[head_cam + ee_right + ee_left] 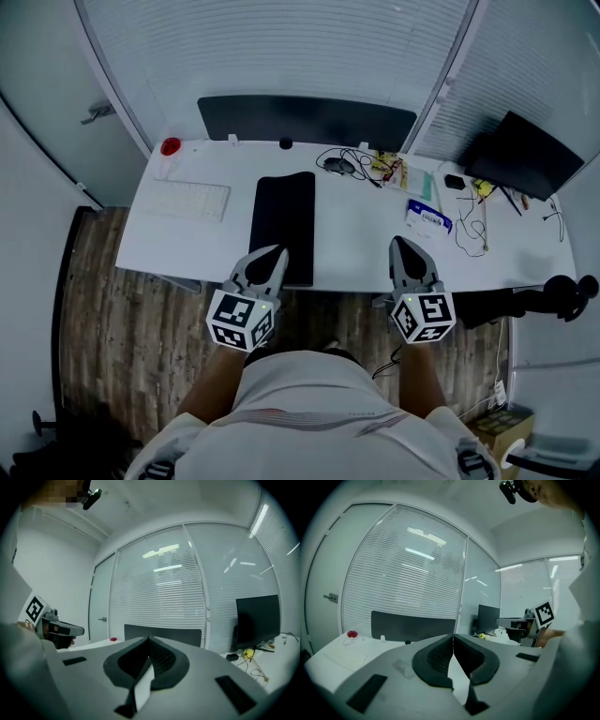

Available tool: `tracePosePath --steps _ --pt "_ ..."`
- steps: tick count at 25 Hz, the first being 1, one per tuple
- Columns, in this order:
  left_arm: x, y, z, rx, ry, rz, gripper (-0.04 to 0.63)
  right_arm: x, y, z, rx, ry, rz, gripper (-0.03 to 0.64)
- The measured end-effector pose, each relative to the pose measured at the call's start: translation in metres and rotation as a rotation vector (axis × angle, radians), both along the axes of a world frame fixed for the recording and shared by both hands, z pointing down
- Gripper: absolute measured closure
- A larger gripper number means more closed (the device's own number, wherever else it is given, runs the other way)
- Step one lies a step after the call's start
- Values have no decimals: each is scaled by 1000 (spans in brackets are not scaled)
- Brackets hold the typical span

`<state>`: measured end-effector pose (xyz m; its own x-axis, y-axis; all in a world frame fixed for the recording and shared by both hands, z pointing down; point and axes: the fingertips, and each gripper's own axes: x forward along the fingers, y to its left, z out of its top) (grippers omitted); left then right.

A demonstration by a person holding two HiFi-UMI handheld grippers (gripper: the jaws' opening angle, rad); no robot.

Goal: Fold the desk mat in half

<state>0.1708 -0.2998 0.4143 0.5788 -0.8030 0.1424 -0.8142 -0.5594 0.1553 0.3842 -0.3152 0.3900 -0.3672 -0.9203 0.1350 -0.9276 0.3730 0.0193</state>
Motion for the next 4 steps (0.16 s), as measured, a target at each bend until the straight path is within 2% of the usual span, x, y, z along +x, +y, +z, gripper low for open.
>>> tracePosePath --steps 4 --pt "1 4 3 -21 4 2 580 -3 0 -1 5 4 -15 566"
